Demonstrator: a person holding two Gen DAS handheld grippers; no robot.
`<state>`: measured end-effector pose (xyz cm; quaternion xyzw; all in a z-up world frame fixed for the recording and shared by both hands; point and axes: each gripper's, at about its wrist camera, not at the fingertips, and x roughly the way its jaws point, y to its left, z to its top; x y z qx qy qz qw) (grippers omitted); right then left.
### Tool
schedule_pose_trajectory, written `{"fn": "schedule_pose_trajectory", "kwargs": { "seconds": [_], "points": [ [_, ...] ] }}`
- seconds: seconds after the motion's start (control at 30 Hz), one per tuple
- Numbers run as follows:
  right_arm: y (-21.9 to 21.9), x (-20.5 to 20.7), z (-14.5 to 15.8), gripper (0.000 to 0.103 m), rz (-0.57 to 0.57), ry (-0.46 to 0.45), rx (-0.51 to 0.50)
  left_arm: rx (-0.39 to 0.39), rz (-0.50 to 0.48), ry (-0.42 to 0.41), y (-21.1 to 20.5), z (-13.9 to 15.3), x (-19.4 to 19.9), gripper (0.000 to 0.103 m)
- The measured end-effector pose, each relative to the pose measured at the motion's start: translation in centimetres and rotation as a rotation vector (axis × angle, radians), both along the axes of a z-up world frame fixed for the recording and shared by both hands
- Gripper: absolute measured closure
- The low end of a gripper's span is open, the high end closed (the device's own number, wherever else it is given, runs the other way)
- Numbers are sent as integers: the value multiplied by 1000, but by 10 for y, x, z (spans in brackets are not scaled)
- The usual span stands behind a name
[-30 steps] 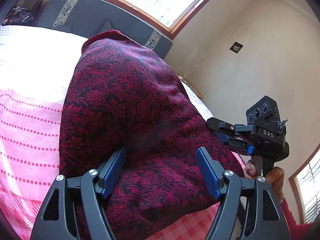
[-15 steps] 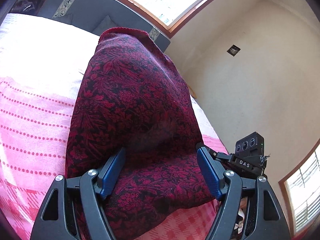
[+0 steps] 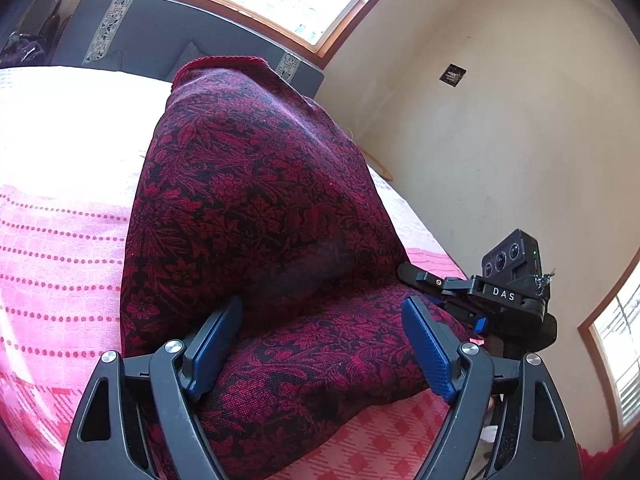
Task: Fold small clothes
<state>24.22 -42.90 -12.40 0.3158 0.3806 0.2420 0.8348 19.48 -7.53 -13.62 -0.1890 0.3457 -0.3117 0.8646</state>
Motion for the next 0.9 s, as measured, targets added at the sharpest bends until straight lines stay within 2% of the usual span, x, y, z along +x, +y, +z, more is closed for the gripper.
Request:
{"fn": "schedule_pose_trajectory", "kwargs": {
  "seconds": [0.1,0.33,0.43,0.5,0.53,0.67,0.77,0.83,0.9],
  "points": [
    [12,2,8,91,39,-6,-50,23,-12,1,-7,2,2,21],
    [7,35,33,69,64,-13,-24,7,-14,4,-9,0,5,21],
    [15,59,38,69,100,1,-47,7,-10,2,-7,-2,3,21],
    [20,67,37,94,97,12,-93,-1,-5,1,-4,-4,1,21],
    [19,67,37,95,85,9,-94,-8,-3,0,-2,-5,0,21],
    [4,34,54,97,-24,-105,-117,-19,-10,-13,-1,-6,-5,20],
    [3,26,28,97,-49,-51,-189,16,-37,-19,-7,-5,-5,15],
    [-2,31,7,97,-44,8,-133,41,-44,-24,-11,-5,-6,14],
    [-3,34,7,97,-43,11,-108,55,-43,-21,-13,-5,-6,13]
  ]
}}
